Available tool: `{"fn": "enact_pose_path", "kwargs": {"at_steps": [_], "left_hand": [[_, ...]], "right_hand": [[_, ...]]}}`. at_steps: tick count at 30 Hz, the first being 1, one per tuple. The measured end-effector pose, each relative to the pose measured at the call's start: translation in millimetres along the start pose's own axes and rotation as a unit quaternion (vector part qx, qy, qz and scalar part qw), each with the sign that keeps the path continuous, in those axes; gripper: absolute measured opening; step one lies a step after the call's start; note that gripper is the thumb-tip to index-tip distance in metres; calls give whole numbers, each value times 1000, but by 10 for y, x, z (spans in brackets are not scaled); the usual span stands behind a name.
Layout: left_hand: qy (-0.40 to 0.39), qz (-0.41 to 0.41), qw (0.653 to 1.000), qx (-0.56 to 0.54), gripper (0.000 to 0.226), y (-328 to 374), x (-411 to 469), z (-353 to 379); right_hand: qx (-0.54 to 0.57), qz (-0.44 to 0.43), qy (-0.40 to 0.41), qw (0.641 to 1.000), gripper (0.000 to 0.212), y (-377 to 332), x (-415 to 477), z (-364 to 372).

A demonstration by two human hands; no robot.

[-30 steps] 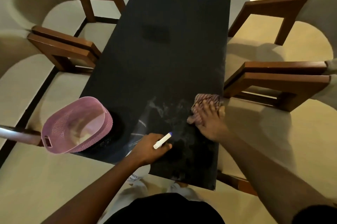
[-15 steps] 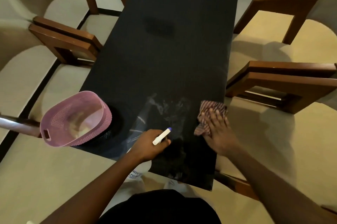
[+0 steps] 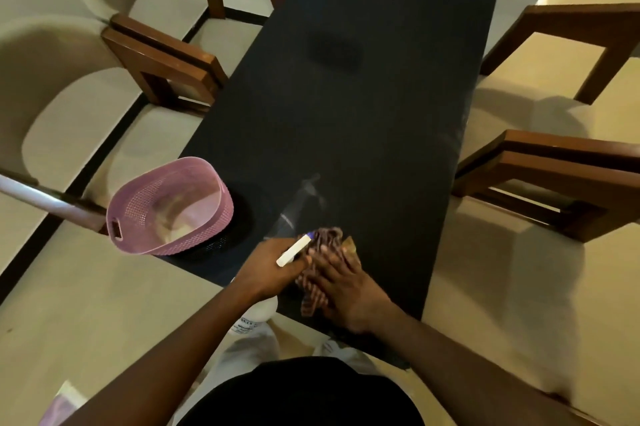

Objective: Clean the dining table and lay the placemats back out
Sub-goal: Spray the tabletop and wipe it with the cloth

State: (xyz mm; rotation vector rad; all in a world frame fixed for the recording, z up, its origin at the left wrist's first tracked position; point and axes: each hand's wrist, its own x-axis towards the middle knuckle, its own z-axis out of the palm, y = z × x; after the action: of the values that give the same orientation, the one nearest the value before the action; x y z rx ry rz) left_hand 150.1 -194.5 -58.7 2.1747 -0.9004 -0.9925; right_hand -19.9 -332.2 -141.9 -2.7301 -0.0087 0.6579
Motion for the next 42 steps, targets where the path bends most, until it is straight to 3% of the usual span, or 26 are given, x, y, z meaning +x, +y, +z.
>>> {"fn": "enact_pose_path", "kwargs": {"at_steps": [4, 9, 13, 17, 20, 25, 30, 33, 37, 42], "left_hand": [[-7, -6, 1000, 15, 22, -101, -26, -23], [-18, -12, 1000, -5, 20, -174, -140, -72], [0, -24, 1000, -7, 23, -232, -246, -153], [30, -64, 997, -22, 33, -306, -364, -254], [54, -82, 995, -31, 37, -377, -457, -330], [64, -99, 992, -35, 38, -499, -629, -479], [54, -96, 993, -50, 29, -663, -735, -542], [32, -74, 995, -51, 28, -709, -767, -534], [23, -57, 996, -61, 24, -717, -807, -500], [31, -62, 995, -66, 27, -680, -831, -414]], "right_hand": [[40, 23, 5, 999, 72, 127, -619, 322], [23, 162, 24, 986, 78, 772, -966, 219], [57, 268, 46, 961, 77, 1139, -554, -133], [118, 306, 33, 944, 77, 1295, 221, -587], [134, 278, 10, 951, 78, 1112, 769, -861], [51, 130, -15, 990, 79, 287, 1330, -869], [-20, -64, -32, 997, 86, -537, 1103, -313], [-13, -125, -19, 992, 77, -595, 680, 21], [-33, -99, -17, 994, 75, -167, 24, 122], [-1, 94, -4, 996, 82, 674, -411, -72]]}}
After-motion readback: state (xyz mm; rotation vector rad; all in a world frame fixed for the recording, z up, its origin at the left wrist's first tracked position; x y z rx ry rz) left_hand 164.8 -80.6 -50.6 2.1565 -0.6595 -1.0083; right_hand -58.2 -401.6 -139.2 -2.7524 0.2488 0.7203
